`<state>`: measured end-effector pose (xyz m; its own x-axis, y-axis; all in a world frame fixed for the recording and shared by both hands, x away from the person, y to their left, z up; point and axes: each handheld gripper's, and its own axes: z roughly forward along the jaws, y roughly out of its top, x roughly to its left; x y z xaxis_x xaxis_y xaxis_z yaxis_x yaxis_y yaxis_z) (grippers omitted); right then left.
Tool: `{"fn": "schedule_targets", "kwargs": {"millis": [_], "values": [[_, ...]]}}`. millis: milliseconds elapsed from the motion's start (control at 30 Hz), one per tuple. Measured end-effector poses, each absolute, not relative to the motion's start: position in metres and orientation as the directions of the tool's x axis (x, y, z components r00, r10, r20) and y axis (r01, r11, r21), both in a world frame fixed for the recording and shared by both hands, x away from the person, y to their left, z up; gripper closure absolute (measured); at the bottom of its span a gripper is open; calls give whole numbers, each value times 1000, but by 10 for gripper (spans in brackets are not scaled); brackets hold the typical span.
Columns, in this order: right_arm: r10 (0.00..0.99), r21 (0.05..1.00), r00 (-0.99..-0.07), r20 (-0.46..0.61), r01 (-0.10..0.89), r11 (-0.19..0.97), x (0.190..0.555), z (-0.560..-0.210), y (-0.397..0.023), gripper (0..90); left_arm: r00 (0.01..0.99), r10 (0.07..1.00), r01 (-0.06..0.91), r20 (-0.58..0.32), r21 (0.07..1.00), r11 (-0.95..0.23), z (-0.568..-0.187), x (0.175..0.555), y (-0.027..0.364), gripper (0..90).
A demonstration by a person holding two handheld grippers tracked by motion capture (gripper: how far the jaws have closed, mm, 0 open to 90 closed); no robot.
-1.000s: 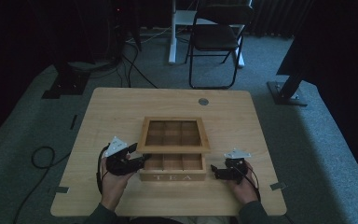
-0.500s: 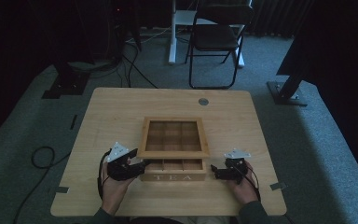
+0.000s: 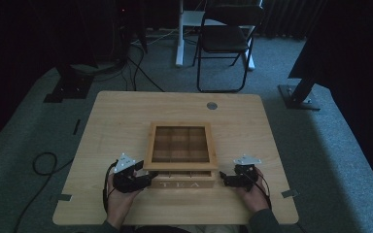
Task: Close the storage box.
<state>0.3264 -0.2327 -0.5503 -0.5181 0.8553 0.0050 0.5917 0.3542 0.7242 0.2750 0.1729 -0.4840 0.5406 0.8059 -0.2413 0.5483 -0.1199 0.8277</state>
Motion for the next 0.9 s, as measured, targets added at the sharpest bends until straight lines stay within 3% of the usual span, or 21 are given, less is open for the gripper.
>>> {"fn": "schedule_targets", "kwargs": {"millis": [900], "values": [[856,724,-518,6,592,354,326,-550,-233,132,538,805,603,-250,781,-160,-507,260,175,330]]}}
